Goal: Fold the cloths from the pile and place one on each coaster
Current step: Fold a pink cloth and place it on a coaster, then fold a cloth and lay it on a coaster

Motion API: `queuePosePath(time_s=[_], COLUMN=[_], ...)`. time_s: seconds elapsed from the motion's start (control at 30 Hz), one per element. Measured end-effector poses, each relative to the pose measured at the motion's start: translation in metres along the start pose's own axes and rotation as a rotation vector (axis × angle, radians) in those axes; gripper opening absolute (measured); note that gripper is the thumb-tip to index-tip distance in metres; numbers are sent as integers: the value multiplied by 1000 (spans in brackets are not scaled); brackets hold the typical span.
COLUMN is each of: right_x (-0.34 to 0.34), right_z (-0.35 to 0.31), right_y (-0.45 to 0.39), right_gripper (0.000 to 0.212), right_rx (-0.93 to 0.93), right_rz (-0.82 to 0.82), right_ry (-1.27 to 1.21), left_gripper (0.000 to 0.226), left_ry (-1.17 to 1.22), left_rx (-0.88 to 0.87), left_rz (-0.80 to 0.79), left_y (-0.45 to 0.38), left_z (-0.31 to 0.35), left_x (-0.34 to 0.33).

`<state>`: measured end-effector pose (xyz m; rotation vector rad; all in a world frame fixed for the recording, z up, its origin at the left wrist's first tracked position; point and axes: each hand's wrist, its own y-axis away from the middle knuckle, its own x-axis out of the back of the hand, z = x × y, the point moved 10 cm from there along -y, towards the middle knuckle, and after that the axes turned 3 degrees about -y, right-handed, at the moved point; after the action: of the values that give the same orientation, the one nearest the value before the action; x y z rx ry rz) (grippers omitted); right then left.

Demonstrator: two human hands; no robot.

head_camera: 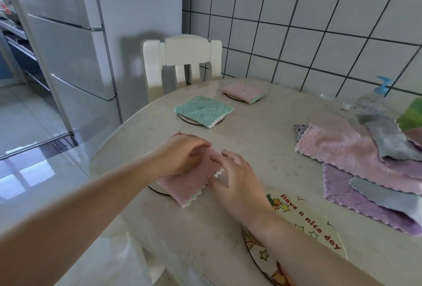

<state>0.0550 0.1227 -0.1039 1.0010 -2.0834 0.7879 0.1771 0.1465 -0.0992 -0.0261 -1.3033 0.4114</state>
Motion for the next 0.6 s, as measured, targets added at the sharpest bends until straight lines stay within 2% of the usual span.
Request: queuePosePath(time_s=[0.1,0.23,0.5,0.6], right_x=[43,96,156,161], right_z=[34,95,201,223], right_y=[11,30,66,69], right_gripper=[39,39,44,49], right_rx=[-32,-120,-335,-418], right_rz=[105,156,88,42], right_ry=[-28,99,450,486], left_gripper=[33,32,37,43], left_ry=[45,176,40,-57], left_rx=[-46,-161,-311,-343], left_rz=[-76,-126,-193,-230], left_y=[-18,-54,-109,-119], left_z=[47,119,196,211], left_x=[-7,-31,-100,-115])
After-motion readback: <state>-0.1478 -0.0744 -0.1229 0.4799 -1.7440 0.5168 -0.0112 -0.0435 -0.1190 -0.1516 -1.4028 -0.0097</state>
